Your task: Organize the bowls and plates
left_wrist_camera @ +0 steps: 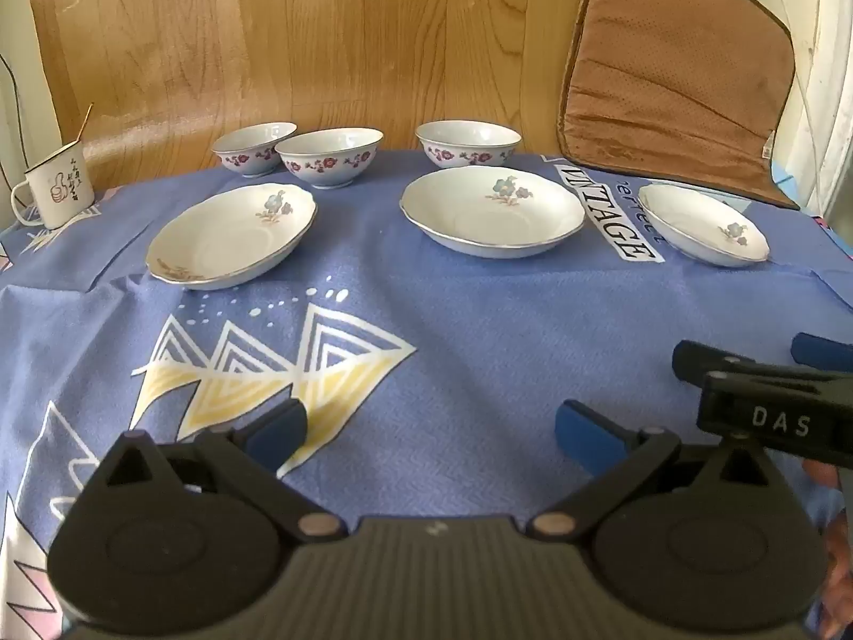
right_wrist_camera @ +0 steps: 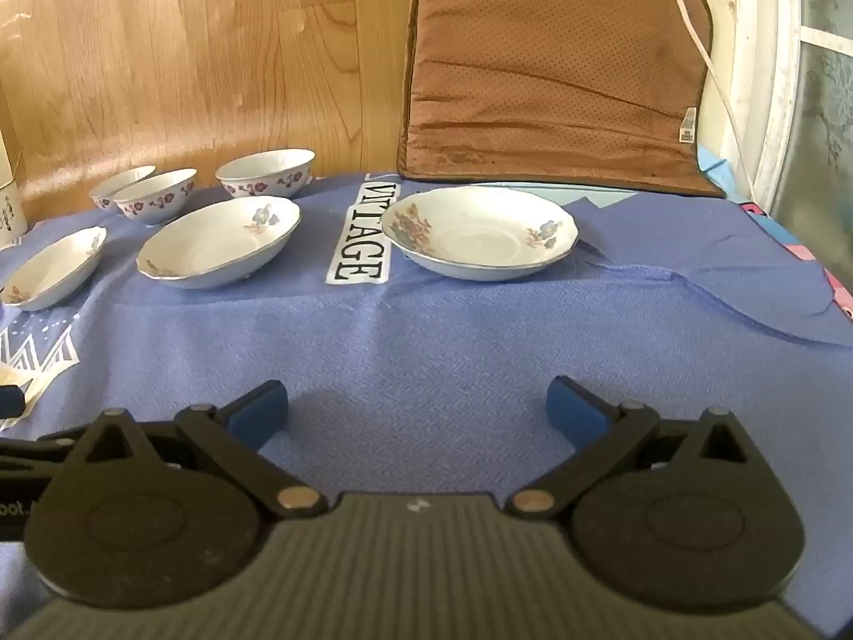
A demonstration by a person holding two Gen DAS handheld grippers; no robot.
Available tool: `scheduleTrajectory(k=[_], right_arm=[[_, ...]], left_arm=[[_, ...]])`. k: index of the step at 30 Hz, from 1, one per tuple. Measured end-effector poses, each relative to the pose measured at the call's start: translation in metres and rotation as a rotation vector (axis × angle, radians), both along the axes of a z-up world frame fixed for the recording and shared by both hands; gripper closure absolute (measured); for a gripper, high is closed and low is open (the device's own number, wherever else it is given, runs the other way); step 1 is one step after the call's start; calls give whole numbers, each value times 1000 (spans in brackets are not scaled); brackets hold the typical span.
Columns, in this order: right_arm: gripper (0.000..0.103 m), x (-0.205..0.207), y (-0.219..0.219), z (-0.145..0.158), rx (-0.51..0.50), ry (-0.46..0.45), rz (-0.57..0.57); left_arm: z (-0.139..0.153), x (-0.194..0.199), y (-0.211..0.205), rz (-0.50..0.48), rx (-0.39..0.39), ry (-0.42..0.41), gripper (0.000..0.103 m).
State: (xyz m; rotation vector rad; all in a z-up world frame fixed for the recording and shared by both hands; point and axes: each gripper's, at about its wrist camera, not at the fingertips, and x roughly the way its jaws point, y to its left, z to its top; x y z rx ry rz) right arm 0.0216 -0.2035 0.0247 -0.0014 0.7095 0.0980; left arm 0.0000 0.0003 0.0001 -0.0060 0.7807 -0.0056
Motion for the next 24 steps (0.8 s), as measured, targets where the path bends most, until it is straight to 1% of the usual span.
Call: scheduleTrajectory(k=[12,13,15,24], right_arm=[[0,-1,-2,0,10,-3,0],[0,-1,-2,0,12,-4,0],[0,0,-1,0,16,-5,-1],[0,-3,-7,2,62,-13,-5]], left_arm=[[0,-8,1,-2,2,-7,0],[-1,-1,0,-8,2,5,0],[0,0,0,-8,3,7,0],[0,0,0,-10,4,8,0]])
